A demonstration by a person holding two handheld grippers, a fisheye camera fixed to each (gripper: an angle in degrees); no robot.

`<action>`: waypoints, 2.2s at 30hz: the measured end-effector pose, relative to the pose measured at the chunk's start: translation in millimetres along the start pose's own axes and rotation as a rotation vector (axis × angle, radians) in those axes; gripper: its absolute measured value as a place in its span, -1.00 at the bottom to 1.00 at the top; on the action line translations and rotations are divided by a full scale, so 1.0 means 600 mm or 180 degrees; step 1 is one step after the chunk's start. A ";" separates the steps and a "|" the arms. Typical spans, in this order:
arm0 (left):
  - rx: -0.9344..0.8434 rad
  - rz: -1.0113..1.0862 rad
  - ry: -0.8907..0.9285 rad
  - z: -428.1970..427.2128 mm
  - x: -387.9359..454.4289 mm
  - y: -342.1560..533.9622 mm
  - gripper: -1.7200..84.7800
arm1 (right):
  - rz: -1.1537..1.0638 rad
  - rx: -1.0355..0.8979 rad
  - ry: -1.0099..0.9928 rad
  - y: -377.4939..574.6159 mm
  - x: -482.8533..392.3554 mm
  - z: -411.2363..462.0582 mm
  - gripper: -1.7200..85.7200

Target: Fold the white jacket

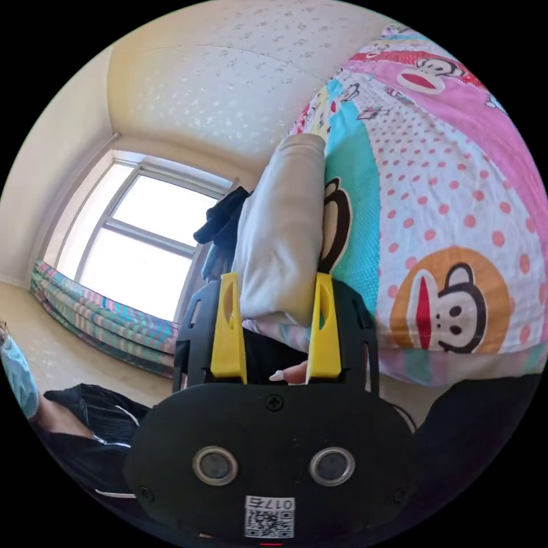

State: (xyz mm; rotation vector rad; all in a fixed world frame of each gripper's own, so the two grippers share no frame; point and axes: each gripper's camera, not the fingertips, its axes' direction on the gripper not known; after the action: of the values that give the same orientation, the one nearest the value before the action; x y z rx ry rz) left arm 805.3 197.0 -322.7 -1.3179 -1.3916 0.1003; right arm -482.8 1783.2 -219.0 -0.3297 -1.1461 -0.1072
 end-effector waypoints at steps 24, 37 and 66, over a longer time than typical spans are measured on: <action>0.0580 -0.1504 0.1603 -0.041 -0.125 -0.019 -0.41 | 0.1256 0.0384 -0.2521 -0.059 0.121 -0.089 -0.77; 0.0351 -0.2589 0.2303 -0.040 -0.122 -0.041 -0.40 | 0.1105 0.0635 -0.3024 -0.081 0.103 -0.142 -0.78; -0.0393 -0.2217 0.2822 -0.041 -0.138 -0.215 -0.71 | 0.0346 -0.0136 -0.2494 -0.033 0.037 -0.289 -0.79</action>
State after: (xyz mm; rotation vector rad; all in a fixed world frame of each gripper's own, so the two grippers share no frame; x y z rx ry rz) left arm 719.2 76.3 -277.3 -0.7309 -0.9921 -0.9393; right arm -327.0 1712.5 -259.1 -0.4917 -1.8975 0.1066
